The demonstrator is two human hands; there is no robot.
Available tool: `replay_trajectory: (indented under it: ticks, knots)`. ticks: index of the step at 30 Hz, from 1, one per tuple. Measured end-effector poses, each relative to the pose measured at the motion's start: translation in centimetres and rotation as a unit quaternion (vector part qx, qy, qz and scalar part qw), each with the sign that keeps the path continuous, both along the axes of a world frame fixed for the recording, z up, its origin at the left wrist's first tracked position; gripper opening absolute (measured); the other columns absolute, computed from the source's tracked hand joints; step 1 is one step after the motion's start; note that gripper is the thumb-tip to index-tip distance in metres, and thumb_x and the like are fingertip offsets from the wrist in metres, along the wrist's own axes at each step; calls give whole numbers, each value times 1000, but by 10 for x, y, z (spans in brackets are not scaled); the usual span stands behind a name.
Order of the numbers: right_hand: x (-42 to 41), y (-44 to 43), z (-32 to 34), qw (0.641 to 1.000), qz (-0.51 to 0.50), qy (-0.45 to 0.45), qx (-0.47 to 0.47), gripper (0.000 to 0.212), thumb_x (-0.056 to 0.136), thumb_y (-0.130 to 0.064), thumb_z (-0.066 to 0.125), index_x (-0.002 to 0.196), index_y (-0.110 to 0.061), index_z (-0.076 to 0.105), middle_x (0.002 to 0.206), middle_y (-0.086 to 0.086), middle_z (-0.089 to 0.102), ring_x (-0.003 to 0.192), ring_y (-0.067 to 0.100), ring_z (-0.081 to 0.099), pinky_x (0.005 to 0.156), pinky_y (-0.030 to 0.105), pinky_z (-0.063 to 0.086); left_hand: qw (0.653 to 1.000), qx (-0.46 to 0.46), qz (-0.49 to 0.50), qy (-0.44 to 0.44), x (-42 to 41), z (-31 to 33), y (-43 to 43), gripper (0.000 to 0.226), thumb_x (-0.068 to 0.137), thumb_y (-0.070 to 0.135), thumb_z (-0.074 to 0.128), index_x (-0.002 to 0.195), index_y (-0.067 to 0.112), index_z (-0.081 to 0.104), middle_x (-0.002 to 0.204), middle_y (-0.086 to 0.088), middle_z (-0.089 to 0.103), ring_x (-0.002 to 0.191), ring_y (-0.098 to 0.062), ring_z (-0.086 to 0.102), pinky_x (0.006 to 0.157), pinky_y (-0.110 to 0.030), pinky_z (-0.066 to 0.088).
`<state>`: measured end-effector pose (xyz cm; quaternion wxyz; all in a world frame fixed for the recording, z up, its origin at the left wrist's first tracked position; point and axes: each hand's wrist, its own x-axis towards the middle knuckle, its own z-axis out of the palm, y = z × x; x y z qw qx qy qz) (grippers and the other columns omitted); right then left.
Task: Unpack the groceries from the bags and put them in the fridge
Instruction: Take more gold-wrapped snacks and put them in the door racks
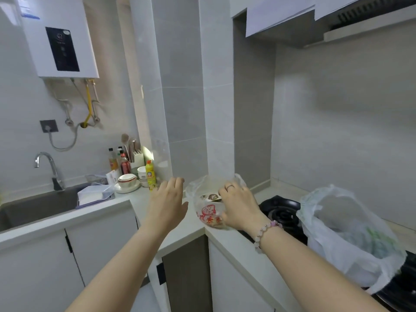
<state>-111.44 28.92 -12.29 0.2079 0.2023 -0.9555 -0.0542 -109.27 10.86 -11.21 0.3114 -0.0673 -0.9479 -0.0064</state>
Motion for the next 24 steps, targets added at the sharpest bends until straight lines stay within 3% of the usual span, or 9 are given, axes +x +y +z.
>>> replay_trajectory:
  ticks: [5, 9, 16, 24]
  knots:
    - [-44, 15, -4, 999, -48, -10, 0, 44, 86, -23, 53, 127, -10, 44, 136, 9, 42, 128, 23, 36, 110, 35, 26, 999, 0, -36, -23, -70, -12, 19, 49, 90, 40, 53, 132, 18, 38, 127, 3, 49, 112, -18, 48, 87, -26, 40]
    - [-92, 13, -7, 997, -77, -21, -12, 43, 85, -16, 53, 126, -9, 44, 129, 9, 44, 118, 23, 41, 99, 33, 38, 997, -14, -71, -23, -136, -11, 25, 54, 90, 42, 52, 135, 18, 35, 130, 3, 47, 116, -18, 46, 88, -28, 40]
    - [-196, 1, 17, 993, -121, -8, -1, 41, 87, -19, 53, 126, -8, 44, 127, 10, 45, 115, 24, 43, 93, 34, 39, 994, -12, -107, -9, -254, -2, 10, 53, 93, 40, 48, 138, 18, 31, 136, 3, 43, 121, -18, 44, 91, -26, 39]
    - [-283, -28, -49, 987, -144, -68, 34, 41, 85, -16, 55, 124, -8, 46, 124, 10, 46, 114, 25, 44, 94, 35, 37, 988, -14, -112, -109, -359, -70, 0, 52, 89, 45, 53, 130, 18, 37, 127, 3, 49, 114, -19, 48, 86, -29, 41]
